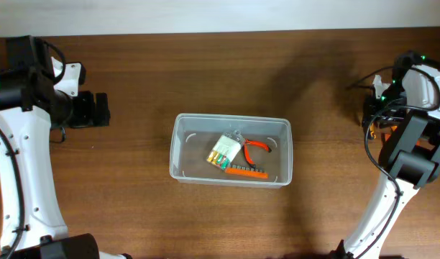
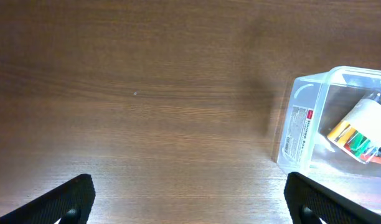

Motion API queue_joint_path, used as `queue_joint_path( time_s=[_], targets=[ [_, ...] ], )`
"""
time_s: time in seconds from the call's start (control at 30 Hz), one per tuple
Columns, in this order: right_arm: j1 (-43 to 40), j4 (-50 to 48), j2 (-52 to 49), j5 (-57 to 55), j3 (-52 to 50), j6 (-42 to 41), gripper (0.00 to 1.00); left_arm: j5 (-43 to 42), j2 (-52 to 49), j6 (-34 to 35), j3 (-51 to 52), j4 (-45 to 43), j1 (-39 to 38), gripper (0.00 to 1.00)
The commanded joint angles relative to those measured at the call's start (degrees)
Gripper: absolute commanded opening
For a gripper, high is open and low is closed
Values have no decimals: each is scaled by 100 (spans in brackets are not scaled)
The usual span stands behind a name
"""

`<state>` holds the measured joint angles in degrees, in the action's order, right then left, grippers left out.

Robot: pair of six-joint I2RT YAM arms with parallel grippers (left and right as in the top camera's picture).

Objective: Pack container

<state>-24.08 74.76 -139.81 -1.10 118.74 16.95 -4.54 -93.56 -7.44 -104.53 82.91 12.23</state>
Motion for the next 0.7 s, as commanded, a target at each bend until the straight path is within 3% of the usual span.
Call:
queue_joint_path(
  time_s=[0.0,0.1,0.57,0.67],
  targets=[
    [0,-37,-118,-68,-61,22,51,-61,-31,72,-61,-15,2,99],
    [0,-70,-160,-68,-79,22,50,-61,-31,72,-61,-15,2,99],
    [4,-70,-205,-68,-83,17,12,-61,-31,72,-61,-15,-2,99],
    [7,-68,-205,-66,-83,15,8,-61,-31,72,-61,-15,-2,99]
  ],
)
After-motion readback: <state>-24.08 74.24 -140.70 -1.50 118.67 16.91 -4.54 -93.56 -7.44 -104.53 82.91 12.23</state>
